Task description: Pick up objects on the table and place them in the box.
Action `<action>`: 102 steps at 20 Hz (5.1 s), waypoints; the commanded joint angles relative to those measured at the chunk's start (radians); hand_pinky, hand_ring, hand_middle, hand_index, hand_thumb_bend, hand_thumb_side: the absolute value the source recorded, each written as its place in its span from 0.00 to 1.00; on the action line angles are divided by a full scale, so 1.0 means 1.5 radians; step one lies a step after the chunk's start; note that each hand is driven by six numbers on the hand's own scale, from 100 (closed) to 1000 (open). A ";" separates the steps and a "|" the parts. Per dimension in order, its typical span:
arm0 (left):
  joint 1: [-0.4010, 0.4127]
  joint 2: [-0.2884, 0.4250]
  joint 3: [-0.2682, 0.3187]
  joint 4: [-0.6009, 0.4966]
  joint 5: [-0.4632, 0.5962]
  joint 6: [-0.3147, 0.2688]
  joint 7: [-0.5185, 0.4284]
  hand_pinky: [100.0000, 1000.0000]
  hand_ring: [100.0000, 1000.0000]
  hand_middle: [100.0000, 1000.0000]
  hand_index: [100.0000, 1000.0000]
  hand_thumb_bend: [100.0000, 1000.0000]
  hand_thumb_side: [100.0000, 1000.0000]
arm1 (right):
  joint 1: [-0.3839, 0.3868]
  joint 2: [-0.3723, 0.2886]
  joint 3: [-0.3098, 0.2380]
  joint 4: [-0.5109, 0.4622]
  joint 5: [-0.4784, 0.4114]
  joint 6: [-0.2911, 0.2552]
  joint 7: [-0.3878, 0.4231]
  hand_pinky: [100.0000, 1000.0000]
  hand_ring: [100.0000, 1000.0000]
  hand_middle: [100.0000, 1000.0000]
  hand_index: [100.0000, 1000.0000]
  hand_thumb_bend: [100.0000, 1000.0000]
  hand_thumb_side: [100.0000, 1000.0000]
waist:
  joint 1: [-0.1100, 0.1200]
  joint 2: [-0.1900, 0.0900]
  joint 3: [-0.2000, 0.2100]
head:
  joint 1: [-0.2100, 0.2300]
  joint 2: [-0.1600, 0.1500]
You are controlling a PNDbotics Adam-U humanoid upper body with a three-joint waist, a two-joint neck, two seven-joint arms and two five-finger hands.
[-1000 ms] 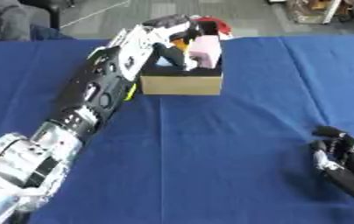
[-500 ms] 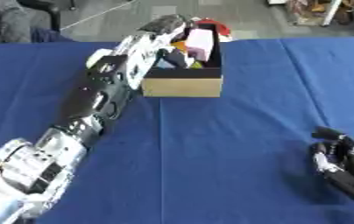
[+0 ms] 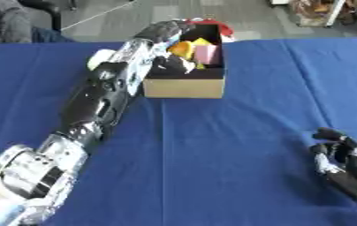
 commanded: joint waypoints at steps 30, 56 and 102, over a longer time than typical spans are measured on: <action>0.120 0.233 -0.040 -0.127 0.236 -0.081 -0.130 0.78 0.67 0.69 0.84 0.18 0.27 | -0.021 -0.009 -0.031 -0.096 -0.024 -0.002 -0.009 0.73 0.62 0.70 0.82 0.00 0.28 | -0.003 -0.009 0.008 | -0.016 -0.012; 0.090 0.210 0.011 -0.156 0.143 -0.145 -0.249 0.65 0.43 0.38 0.56 0.13 0.10 | -0.020 -0.006 -0.032 -0.091 -0.022 -0.002 -0.010 0.73 0.62 0.70 0.82 0.00 0.27 | -0.007 -0.011 0.007 | -0.018 -0.012; -0.038 0.148 0.147 0.062 0.058 0.182 0.160 0.78 0.73 0.78 0.90 0.11 0.19 | -0.015 -0.004 -0.022 -0.081 -0.027 0.000 -0.002 0.73 0.62 0.70 0.82 0.00 0.26 | -0.011 -0.015 0.003 | -0.007 -0.012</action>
